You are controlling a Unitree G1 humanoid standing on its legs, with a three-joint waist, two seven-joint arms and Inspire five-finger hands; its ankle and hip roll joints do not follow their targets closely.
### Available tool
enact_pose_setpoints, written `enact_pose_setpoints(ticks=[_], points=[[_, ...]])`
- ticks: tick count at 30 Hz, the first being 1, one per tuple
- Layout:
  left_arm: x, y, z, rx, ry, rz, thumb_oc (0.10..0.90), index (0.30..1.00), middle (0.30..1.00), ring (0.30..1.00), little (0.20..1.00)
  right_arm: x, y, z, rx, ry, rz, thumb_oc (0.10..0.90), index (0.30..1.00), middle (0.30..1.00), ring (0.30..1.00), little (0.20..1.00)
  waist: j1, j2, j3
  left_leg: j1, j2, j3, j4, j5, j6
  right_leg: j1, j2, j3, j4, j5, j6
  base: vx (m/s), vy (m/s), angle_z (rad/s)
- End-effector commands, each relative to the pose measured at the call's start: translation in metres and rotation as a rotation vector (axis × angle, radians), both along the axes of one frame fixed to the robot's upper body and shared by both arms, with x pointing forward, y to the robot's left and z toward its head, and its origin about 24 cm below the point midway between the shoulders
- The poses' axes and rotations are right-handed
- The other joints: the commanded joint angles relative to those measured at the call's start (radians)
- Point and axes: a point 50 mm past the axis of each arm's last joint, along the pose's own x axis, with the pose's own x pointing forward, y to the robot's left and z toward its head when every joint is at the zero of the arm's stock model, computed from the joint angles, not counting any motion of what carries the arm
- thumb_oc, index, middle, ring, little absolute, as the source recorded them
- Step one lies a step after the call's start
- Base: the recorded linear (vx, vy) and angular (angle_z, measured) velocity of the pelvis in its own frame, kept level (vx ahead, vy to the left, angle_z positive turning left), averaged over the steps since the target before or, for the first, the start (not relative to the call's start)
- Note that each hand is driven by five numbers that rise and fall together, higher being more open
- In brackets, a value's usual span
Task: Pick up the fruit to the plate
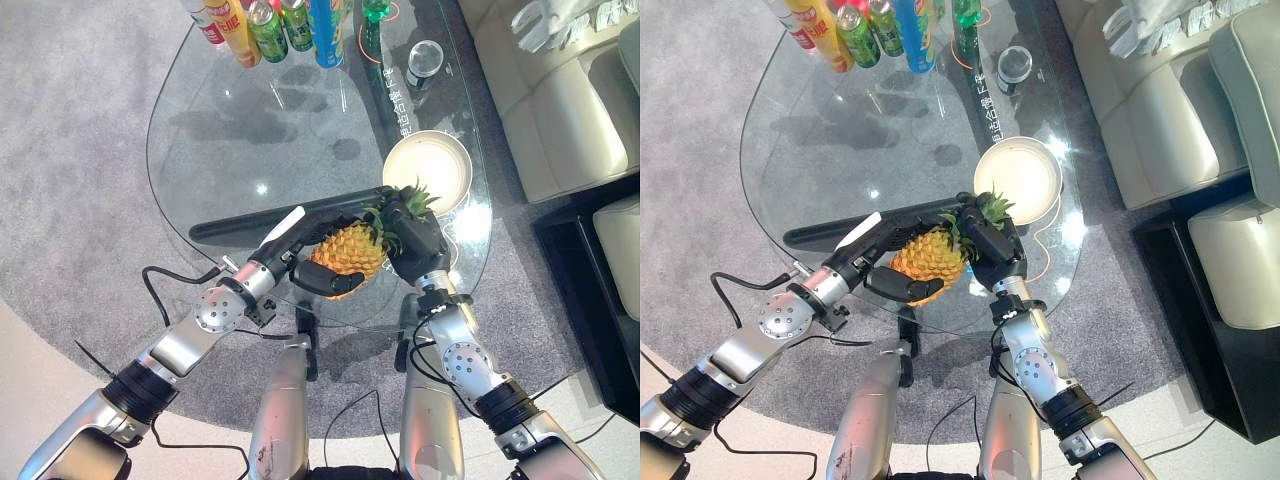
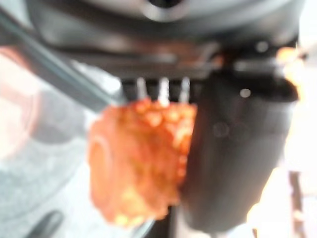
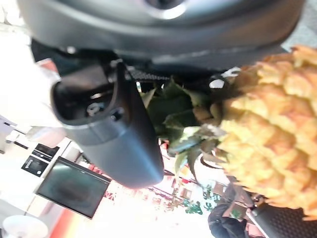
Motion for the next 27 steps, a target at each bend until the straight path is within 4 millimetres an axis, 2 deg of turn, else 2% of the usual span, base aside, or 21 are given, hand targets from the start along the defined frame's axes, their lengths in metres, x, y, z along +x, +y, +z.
enact_pose_setpoints(ticks=[1,7,8,9,10,27], points=[[-0.029,-0.034,0.026,-0.158,-0.079,-0.200,0.100,0.300,0.300,0.300,0.200,-0.033,0.037,0.103,0.136,-0.605,0.234,0.100,0.300,0.300,0.300,0.200,-0.030,0.021,-0.025,-0.030,-0.153,0.080,0.056,-0.058,0.096,0.079,0.130,-0.114,-0.090,-0.014,-0.063,0.00,0.000,0.00],[-0.025,-0.032,0.019,-0.162,-0.030,-0.152,0.100,0.300,0.300,0.300,0.200,-0.039,0.039,0.111,0.088,-0.671,0.218,0.100,0.300,0.300,0.300,0.200,-0.029,0.020,-0.025,-0.031,-0.155,0.079,0.056,-0.056,0.095,0.079,0.132,-0.117,-0.089,-0.014,-0.064,0.00,0.000,0.00],[-0.025,-0.032,0.018,-0.156,-0.020,-0.147,0.193,0.380,0.380,0.380,0.293,-0.039,0.039,0.113,0.086,-0.677,0.214,0.100,0.300,0.300,0.300,0.200,-0.029,0.020,-0.025,-0.030,-0.154,0.079,0.056,-0.056,0.095,0.078,0.132,-0.116,-0.088,-0.014,-0.064,0.00,0.000,0.00],[-0.025,-0.032,0.017,-0.154,-0.017,-0.145,0.465,0.613,0.613,0.613,0.565,-0.040,0.038,0.113,0.087,-0.683,0.214,0.100,0.300,0.300,0.300,0.200,-0.029,0.020,-0.025,-0.031,-0.154,0.079,0.056,-0.056,0.095,0.078,0.132,-0.116,-0.087,-0.014,-0.064,0.00,0.000,0.00],[-0.024,-0.031,0.015,-0.149,-0.010,-0.144,0.800,0.900,0.900,0.900,0.900,-0.041,0.037,0.116,0.098,-0.705,0.223,0.100,0.300,0.300,0.300,0.200,-0.029,0.018,-0.025,-0.031,-0.154,0.079,0.055,-0.056,0.095,0.078,0.134,-0.116,-0.088,-0.014,-0.064,0.00,0.000,0.00],[-0.020,-0.026,0.015,-0.142,-0.009,-0.117,0.800,0.900,0.900,0.900,0.900,-0.046,0.032,0.118,0.099,-0.750,0.207,0.100,0.300,0.300,0.300,0.200,-0.031,0.008,-0.025,-0.023,-0.147,0.083,0.048,-0.053,0.096,0.086,0.136,-0.123,-0.092,-0.011,-0.062,0.00,0.000,0.00]])
